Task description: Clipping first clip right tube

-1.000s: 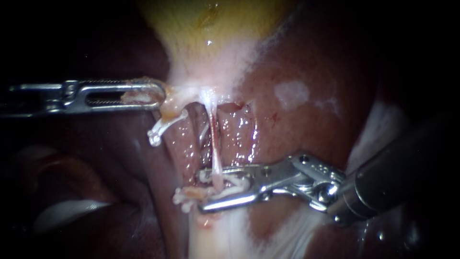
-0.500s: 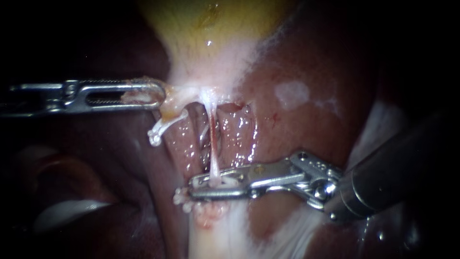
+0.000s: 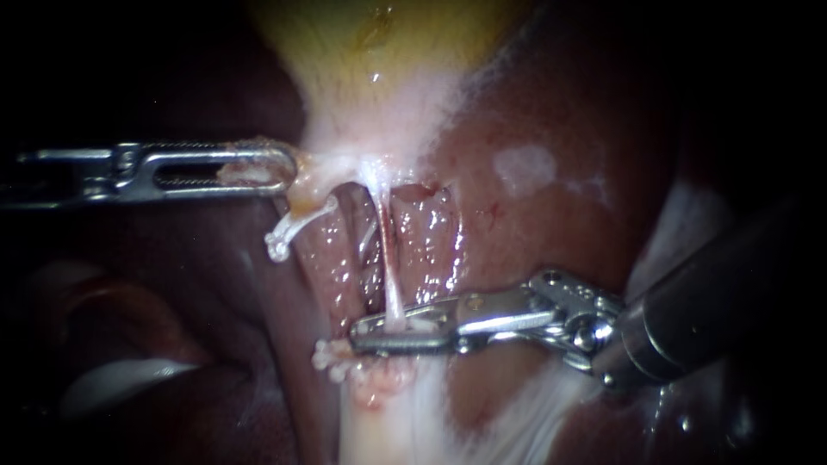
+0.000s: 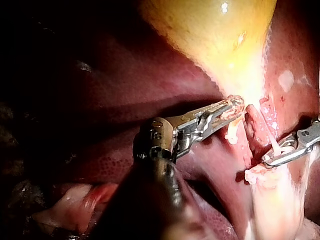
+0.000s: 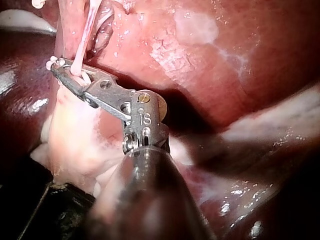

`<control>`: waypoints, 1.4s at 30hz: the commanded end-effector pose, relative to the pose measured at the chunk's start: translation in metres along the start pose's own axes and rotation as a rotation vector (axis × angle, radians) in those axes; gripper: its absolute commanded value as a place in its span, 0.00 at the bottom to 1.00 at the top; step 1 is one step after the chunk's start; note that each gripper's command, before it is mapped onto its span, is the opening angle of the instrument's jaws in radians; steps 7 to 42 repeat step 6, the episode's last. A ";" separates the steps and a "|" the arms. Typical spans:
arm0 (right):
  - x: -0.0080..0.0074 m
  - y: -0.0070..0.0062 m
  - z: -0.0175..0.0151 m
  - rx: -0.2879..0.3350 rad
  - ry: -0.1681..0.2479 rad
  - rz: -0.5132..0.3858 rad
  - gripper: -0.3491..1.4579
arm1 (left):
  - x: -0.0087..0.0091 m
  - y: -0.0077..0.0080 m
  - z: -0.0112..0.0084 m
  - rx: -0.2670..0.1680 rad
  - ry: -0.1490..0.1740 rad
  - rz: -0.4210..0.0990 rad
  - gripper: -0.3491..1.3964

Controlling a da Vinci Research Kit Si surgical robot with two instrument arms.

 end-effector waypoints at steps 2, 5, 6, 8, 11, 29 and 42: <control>0.0000 0.0000 0.0000 -0.001 0.001 0.000 0.00 | 0.0000 0.0000 0.0000 0.000 0.000 0.000 0.00; 0.0000 0.0000 0.0000 -0.001 0.001 0.000 0.00 | 0.0000 0.0000 0.0000 0.000 0.000 0.000 0.00; 0.0000 0.0000 0.0000 -0.001 0.001 0.000 0.00 | 0.0000 0.0000 0.0000 0.000 0.000 0.000 0.00; 0.0000 0.0000 0.0000 -0.001 0.001 0.000 0.00 | 0.0000 0.0000 0.0000 0.000 0.000 0.000 0.00; 0.0000 0.0000 0.0000 -0.001 0.001 0.000 0.00 | 0.0000 0.0000 0.0000 0.000 0.000 0.000 0.00; 0.0000 0.0000 0.0000 -0.001 0.001 0.000 0.00 | 0.0000 0.0000 0.0000 0.000 0.000 0.000 0.00; 0.0000 0.0000 0.0000 -0.001 0.001 0.000 0.00 | 0.0000 0.0000 0.0000 0.000 0.000 0.000 0.00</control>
